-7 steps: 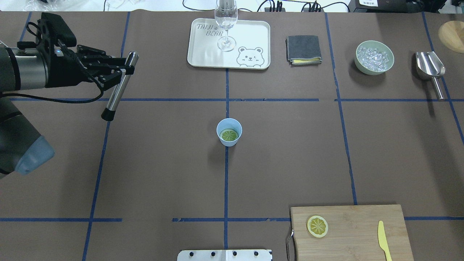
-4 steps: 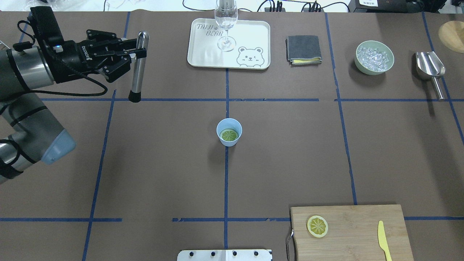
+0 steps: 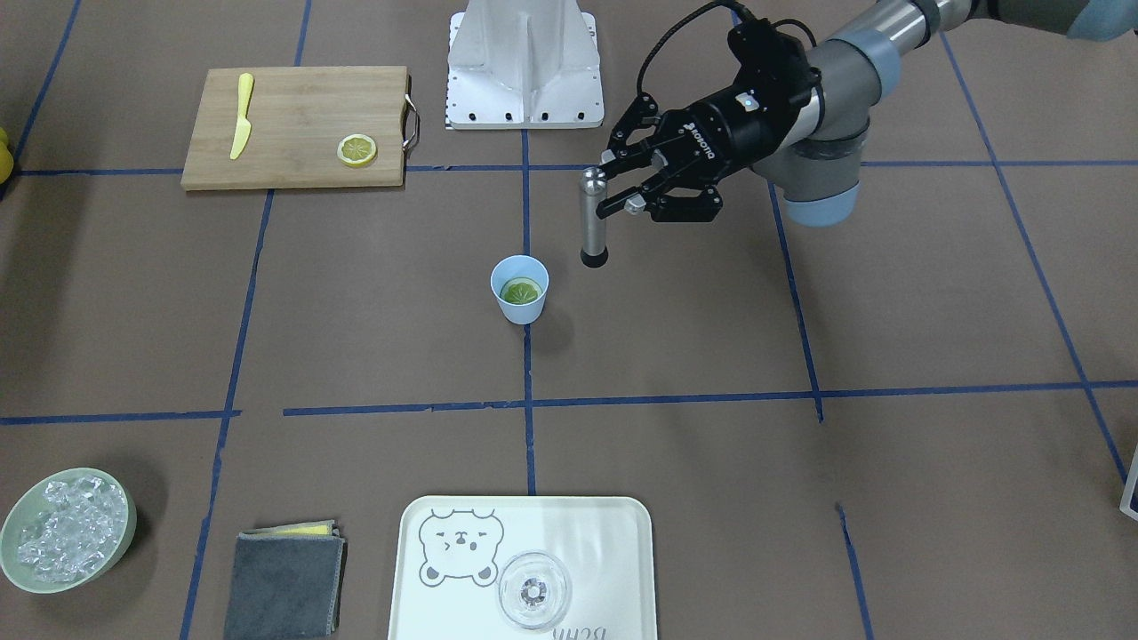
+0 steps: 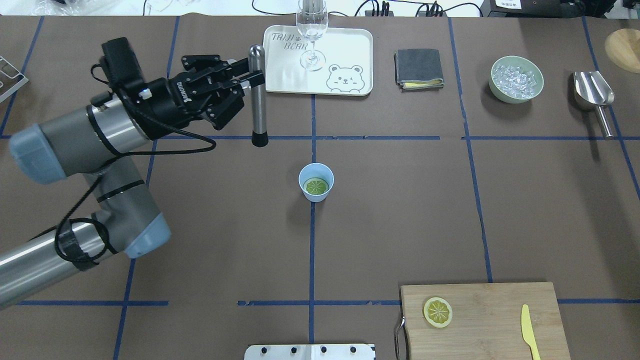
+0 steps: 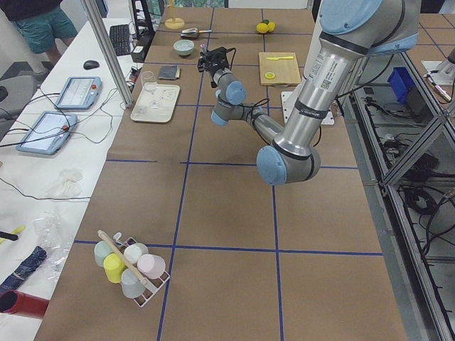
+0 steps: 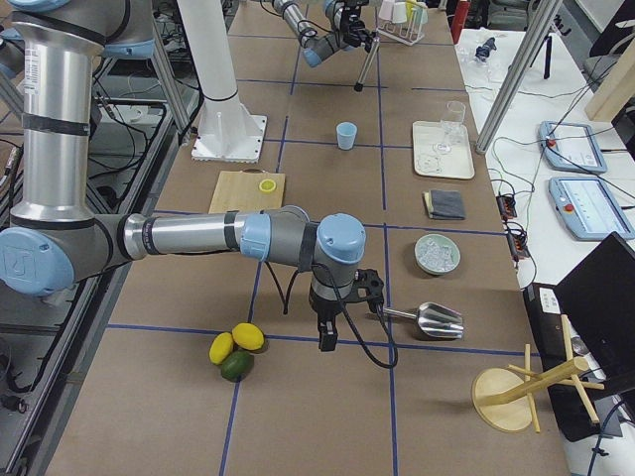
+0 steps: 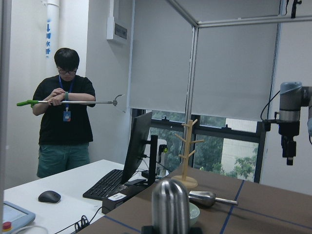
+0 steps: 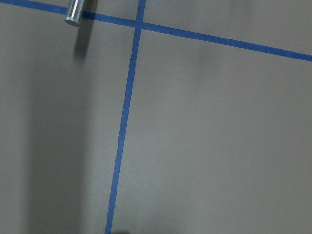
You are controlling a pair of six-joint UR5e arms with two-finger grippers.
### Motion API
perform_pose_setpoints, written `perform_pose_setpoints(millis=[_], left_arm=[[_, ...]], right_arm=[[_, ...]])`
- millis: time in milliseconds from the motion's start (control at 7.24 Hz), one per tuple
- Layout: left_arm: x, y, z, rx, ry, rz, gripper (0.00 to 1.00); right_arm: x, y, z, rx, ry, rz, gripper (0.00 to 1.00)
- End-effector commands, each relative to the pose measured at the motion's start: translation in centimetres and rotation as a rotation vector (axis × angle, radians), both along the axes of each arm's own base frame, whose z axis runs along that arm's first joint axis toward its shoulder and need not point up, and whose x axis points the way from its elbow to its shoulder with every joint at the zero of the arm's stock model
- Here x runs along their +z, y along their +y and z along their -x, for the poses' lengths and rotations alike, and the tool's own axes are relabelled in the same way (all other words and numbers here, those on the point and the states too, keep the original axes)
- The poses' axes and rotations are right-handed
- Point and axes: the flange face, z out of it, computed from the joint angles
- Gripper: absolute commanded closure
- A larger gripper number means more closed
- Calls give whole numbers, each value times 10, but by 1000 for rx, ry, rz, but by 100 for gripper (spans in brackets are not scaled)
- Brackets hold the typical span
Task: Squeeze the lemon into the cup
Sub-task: 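Lift the metal muddler with the left gripper and carry it over the cup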
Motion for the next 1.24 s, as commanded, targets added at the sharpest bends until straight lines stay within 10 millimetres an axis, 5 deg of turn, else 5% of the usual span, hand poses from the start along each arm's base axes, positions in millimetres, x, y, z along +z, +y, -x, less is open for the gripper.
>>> perform_pose_setpoints(millis=[0,276,1106], left_arm=[[5,21,-47,-35,59,-21,100],[-4,29,-101,-83,13,-17,100],[27,39,-139,-102,-81,17,100]], right_arm=[[1,1,-2,5,0,2,0],[6,6,-6,15,0,15,0],[9,9,-11,28,-1,27,0]])
